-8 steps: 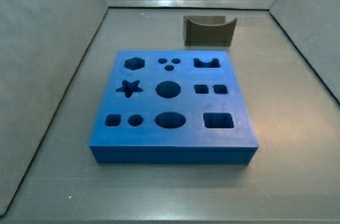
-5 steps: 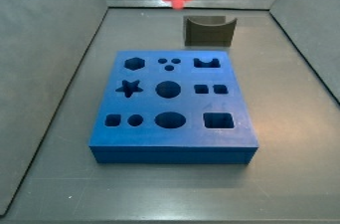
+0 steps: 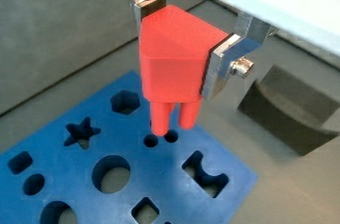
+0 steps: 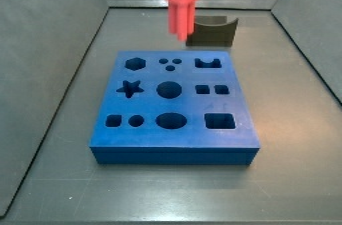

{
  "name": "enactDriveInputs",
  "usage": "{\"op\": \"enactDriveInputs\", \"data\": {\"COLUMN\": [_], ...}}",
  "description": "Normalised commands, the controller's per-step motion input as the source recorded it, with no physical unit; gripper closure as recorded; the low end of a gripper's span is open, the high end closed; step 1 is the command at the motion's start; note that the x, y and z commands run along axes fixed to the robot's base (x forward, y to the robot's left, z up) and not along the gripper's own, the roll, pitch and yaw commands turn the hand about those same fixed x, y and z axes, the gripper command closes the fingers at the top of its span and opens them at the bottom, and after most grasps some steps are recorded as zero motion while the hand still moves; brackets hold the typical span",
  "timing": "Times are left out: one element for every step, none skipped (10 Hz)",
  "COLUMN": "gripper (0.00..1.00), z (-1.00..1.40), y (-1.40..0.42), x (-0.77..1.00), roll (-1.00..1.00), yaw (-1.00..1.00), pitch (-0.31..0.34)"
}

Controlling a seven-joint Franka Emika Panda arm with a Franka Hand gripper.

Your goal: Insert the 3 prong object.

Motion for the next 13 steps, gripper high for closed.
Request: {"op": "enactDriveInputs", "data": {"gripper": [1.00,1.00,1.00,1.00,1.00,1.00,1.00,1.00,1.00,1.00,1.00,1.00,1.00], "z": [-0.87,-0.82,-0.46,0.00,-0.08,-0.32,-0.31,-0.28,-0.25,-0.24,-0.35,-0.40,-0.40], "y": [0.00,0.00,0.06,0.00,0.06,0.05,0.04,0.04,0.04,0.07,0.10,0.11,0.09], "x": [-0.08,0.00,0.13,0.01,-0.04,-0.21,-0.20,-0.12,0.00,0.08,0.14,0.21,0.17], "roll": [0.00,0.00,-0.05,-0.01,0.04,0.13,0.11,0.08,0.03,0.01,0.02,0.02,0.01], "yaw": [0.03,0.06,0.01,0.00,0.00,0.00,0.00,0.00,0.00,0.00,0.00,0.00,-0.05], "pitch": [-0.091,-0.004,0.000,0.010,0.000,0.047,0.087,0.080,0.089,0.107,0.119,0.134,0.123]}}
